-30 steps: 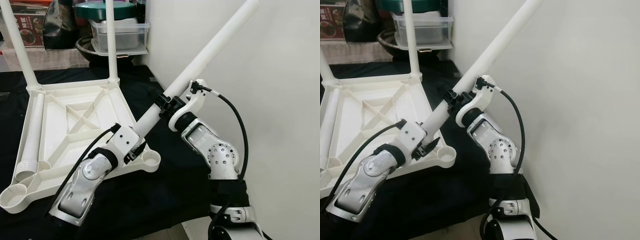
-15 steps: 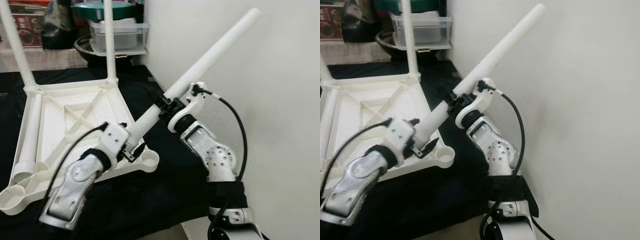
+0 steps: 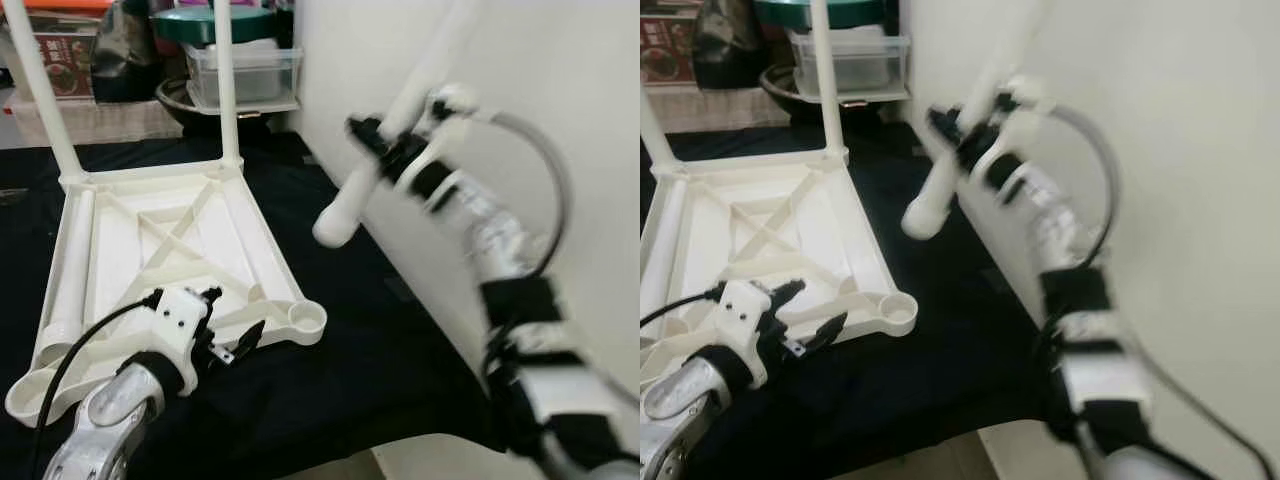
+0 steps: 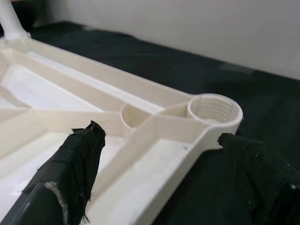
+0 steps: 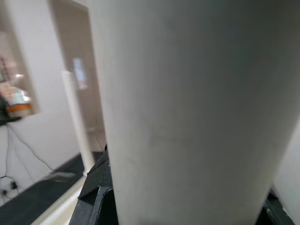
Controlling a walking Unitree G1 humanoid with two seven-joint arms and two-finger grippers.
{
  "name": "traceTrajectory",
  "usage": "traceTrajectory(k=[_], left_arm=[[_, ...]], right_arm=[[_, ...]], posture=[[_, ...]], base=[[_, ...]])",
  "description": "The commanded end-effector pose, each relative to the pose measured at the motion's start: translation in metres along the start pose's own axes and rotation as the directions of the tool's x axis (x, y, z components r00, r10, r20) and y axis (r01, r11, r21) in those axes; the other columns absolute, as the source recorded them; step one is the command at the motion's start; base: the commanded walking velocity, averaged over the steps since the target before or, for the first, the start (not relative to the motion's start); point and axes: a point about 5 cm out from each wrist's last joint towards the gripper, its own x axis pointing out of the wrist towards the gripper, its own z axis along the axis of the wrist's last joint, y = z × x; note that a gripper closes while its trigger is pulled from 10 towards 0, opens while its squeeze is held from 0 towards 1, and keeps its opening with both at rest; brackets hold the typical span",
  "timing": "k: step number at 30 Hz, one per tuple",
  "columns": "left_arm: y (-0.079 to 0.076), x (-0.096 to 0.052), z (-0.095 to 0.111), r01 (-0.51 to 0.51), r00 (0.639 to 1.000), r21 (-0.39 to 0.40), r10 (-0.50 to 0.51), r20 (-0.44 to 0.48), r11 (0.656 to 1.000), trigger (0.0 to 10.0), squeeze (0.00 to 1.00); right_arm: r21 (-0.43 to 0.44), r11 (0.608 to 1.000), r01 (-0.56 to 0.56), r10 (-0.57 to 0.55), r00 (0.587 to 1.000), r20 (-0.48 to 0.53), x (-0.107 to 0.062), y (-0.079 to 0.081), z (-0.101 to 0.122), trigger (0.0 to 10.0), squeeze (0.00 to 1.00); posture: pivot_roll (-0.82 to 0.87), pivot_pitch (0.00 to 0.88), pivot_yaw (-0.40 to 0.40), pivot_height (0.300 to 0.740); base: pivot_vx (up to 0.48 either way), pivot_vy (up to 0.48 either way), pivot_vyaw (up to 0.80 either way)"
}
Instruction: Building children table
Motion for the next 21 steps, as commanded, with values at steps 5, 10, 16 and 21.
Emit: traceTrajectory(k=[5, 10, 16, 21], left_arm=[[-0.011, -0.003, 0.002, 0.042, 0.999, -0.015, -0.042, 0.0, 0.999, 10.0, 0.0], [-0.012, -0.006, 0.002, 0.047, 0.999, -0.021, -0.047, -0.004, 0.999, 10.0, 0.0], [-0.012, -0.008, 0.002, 0.047, 0.999, -0.023, -0.047, -0.008, 0.999, 10.0, 0.0], [-0.015, -0.011, 0.0, 0.055, 0.998, -0.042, -0.055, -0.02, 0.998, 10.0, 0.0]], right_arm=[[-0.014, 0.988, -0.156, 0.156, 0.988, -0.009, 0.004, 0.007, 0.001, 0.0, 0.0], [-0.019, 0.98, -0.196, 0.195, 0.98, -0.035, 0.006, 0.008, -0.006, 0.0, 0.0], [-0.019, 0.978, -0.206, 0.205, 0.978, -0.037, 0.007, 0.007, -0.008, 0.0, 0.0], [-0.025, 0.974, -0.223, 0.222, 0.973, -0.06, 0.005, 0.006, -0.014, 0.0, 0.0]], posture=[[0.18, 0.0, -0.11, 0.74], [0.18, 0.0, -0.113, 0.74], [0.18, 0.0, -0.113, 0.74], [0.18, 0.0, -0.116, 0.74]], base=[[0.0, 0.0, 0.0], [0.0, 0.0, 0.0], [0.0, 0.0, 0.0], [0.0, 0.0, 0.0]])
